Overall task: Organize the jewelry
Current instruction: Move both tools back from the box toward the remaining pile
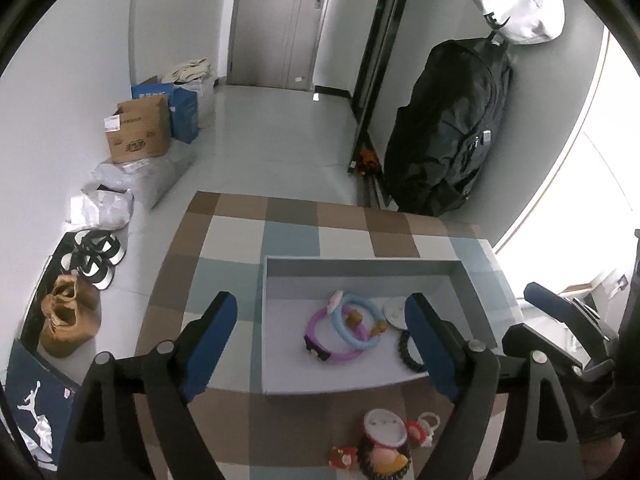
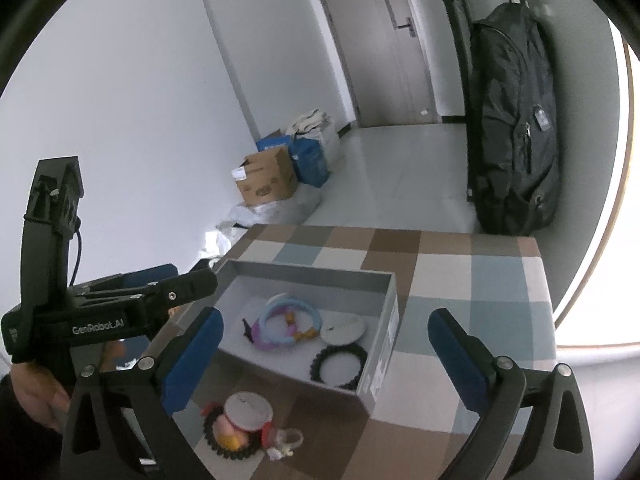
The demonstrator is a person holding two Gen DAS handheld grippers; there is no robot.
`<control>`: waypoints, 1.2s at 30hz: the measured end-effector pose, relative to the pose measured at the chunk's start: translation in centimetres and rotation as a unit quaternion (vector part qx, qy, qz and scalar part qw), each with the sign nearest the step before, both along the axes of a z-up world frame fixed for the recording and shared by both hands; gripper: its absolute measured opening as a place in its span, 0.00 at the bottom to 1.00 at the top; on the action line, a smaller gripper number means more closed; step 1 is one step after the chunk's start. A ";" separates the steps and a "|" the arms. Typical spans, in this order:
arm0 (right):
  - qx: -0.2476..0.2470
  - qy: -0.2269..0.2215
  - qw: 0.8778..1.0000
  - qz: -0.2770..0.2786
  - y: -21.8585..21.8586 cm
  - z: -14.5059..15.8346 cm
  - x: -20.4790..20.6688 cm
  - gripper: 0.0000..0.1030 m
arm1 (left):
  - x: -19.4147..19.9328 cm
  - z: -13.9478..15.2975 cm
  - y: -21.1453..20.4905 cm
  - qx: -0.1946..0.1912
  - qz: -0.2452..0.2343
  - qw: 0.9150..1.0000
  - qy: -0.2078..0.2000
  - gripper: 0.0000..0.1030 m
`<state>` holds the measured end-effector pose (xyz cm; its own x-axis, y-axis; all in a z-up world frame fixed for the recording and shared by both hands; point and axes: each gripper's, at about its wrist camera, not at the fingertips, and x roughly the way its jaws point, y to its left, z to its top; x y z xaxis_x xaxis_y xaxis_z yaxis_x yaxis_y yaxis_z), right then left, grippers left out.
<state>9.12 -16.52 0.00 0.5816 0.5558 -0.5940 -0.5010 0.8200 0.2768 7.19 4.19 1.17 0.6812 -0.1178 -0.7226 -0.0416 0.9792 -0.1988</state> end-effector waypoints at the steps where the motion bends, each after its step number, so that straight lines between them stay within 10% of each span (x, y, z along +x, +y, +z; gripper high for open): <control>1: 0.001 0.000 1.000 -0.001 -0.1 0.0 -0.2 1.00 | -0.3 0.0 0.0 0.000 0.000 1.000 -0.003 0.80; 23: -0.030 0.052 0.998 0.019 0.3 -3.2 -5.3 1.00 | -4.3 -1.5 0.1 -0.013 0.010 0.999 0.031 0.81; 36: -0.036 0.118 0.992 0.037 1.3 -6.2 -5.4 0.81 | -4.7 -2.6 0.0 0.014 0.002 0.998 0.063 0.81</control>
